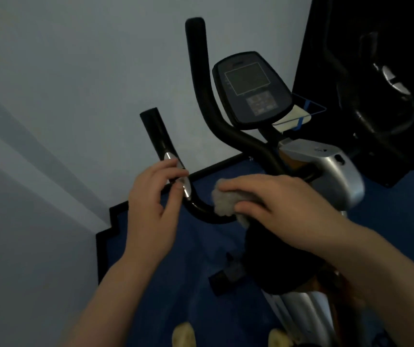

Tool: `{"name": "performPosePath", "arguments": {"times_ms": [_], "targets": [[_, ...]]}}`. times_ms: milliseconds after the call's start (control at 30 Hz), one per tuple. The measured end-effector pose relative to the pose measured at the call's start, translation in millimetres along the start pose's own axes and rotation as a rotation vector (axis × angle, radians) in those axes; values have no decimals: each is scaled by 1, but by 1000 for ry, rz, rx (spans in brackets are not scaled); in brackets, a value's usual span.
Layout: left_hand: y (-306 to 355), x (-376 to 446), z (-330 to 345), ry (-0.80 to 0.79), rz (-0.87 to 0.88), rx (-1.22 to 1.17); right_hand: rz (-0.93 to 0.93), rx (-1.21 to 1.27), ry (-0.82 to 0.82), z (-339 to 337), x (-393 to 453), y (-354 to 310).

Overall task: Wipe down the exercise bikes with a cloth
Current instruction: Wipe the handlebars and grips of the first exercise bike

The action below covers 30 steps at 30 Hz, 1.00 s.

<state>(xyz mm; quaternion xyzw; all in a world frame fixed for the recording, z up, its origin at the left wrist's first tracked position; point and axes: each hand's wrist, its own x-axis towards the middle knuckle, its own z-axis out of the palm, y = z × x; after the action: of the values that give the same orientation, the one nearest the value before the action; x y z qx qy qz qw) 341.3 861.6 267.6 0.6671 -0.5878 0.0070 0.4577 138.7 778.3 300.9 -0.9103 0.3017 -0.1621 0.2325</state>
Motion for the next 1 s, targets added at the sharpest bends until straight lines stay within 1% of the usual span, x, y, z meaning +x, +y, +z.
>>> {"name": "performPosePath", "arguments": {"times_ms": [67, 167, 233, 300, 400, 500, 567, 633, 700, 767, 833, 867, 900, 1000], "targets": [[-16, 5, -8, -99, 99, 16, 54, -17, 24, 4, -10, -9], [-38, 9, -17, -227, 166, 10, 101, -149, -21, 22, -7, -34], [-49, 11, -20, -278, 225, 27, 157, -234, -3, 42, 7, -55], [-61, 15, -21, -309, 286, 44, 254, -303, 118, 62, 18, -73], [-75, 22, -19, -335, 358, 33, 341, -303, 402, 89, 14, -85], [-84, 26, -21, -377, 411, 12, 429, -331, 518, 109, 6, -94], [-87, 30, -23, -398, 447, -18, 453, -242, 581, 112, 20, -100], [-87, 37, -27, -399, 480, -53, 511, -39, 594, 108, 43, -103], [-88, 46, -32, -353, 513, -99, 529, 74, 616, 107, 59, -103], [-88, 62, -37, -229, 507, -140, 489, 78, 648, 112, 58, -100], [-87, 82, -41, -118, 466, -172, 456, -38, 691, 121, 42, -96], [-85, 95, -42, -96, 452, -183, 459, -97, 723, 125, 35, -94], [-82, 107, -41, -105, 444, -191, 471, -126, 747, 128, 32, -93], [-76, 130, -33, -228, 451, -236, 462, -107, 822, 129, 49, -92]]}}
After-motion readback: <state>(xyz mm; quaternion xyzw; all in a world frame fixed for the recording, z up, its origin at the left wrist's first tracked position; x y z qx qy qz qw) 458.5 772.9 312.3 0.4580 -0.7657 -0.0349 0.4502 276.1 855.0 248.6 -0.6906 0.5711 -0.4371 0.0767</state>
